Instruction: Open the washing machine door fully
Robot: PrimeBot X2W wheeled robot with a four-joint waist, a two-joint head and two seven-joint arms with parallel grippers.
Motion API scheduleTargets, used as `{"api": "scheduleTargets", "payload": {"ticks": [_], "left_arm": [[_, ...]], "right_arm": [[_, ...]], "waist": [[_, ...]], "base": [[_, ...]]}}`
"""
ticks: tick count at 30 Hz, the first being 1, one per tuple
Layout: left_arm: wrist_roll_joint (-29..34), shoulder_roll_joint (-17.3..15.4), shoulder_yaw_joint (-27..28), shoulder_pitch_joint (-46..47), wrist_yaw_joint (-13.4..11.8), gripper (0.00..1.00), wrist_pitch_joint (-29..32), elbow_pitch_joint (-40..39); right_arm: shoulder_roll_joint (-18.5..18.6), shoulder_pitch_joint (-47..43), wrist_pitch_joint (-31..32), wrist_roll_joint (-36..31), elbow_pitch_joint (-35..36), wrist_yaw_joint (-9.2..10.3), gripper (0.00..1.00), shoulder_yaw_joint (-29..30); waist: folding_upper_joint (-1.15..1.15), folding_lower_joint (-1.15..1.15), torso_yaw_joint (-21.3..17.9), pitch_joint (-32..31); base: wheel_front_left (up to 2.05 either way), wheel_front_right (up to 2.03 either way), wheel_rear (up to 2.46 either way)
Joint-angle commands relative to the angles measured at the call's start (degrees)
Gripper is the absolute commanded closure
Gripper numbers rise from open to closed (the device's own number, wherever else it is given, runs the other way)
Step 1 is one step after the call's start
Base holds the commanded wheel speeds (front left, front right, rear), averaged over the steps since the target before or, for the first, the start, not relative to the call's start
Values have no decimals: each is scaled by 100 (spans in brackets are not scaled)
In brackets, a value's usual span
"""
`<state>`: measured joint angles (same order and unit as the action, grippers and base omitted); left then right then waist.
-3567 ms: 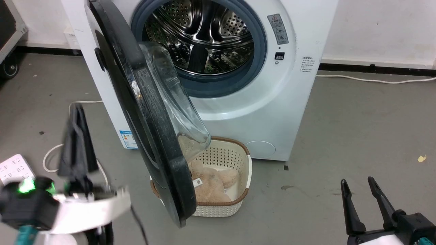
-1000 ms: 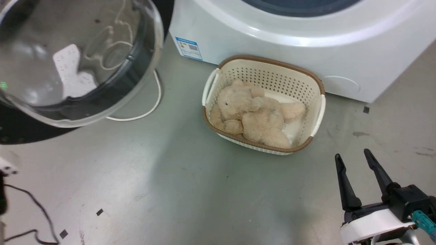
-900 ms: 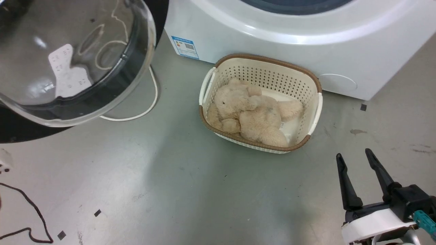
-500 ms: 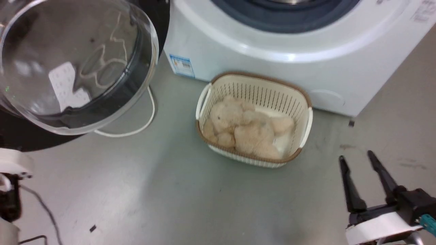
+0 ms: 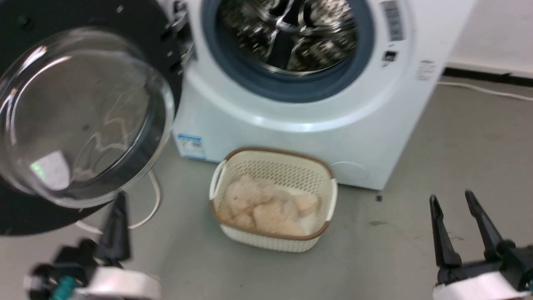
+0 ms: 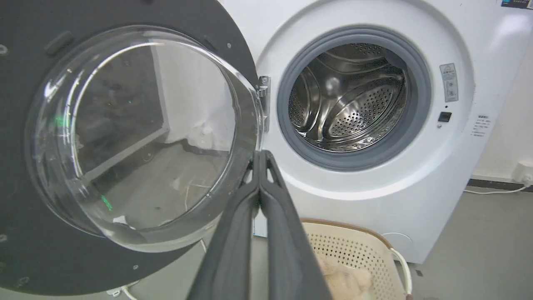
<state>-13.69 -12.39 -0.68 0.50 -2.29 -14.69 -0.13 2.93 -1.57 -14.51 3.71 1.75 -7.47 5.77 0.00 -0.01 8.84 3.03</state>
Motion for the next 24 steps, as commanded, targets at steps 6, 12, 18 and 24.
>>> {"api": "scheduleTargets", "payload": {"ticks": [6, 12, 18, 24], "left_arm": [[230, 338, -347, -488, 1, 0, -30, -38], [354, 586, -486, -723, -132, 0, -30, 105], [492, 674, -493, -773, -212, 0, -30, 240], [641, 713, -530, -794, -191, 0, -30, 328]], "right_arm": [[-5, -403, -41, 140, 27, -2, 0, 13], [-5, -600, -45, 254, -32, -2, 0, 7], [-5, -645, -47, 282, -146, -2, 0, -32], [-5, -631, -48, 336, -205, -2, 0, -25]], "waist": [[0, 1, -535, -372], [0, 1, -728, -381], [0, 1, -754, -365], [0, 1, -736, -365]], "base": [[0, 0, 0], [0, 0, 0], [0, 0, 0], [0, 0, 0]]}}
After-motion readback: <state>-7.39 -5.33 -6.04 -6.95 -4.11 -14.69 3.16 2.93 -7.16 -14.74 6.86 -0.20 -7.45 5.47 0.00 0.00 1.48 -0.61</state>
